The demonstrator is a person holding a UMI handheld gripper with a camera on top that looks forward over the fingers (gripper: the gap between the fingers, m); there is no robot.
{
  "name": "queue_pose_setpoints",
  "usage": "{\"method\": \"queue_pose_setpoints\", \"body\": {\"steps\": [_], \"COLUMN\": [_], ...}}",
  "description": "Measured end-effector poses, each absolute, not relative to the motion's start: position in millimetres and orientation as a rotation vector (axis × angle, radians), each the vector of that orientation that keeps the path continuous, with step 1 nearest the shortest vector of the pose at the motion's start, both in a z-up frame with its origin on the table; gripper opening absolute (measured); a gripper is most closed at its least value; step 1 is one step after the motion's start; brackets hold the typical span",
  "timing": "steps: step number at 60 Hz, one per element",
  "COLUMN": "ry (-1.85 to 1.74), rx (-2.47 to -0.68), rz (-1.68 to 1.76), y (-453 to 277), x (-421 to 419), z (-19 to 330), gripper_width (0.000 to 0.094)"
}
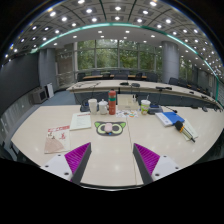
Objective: Arrange mouse
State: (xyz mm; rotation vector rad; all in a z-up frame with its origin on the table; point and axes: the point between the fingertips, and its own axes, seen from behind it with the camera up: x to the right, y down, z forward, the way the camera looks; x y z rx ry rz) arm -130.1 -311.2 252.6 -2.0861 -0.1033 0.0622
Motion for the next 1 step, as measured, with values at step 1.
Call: {"method": "queue_pose_setpoints", "body": {"steps": [1], "ry": [-0.100], "rx": [-2.085], "rz": [0.068], "y": [-313.1], "x": [-129.8], "z": [253.7], "gripper_width": [0.0853]}}
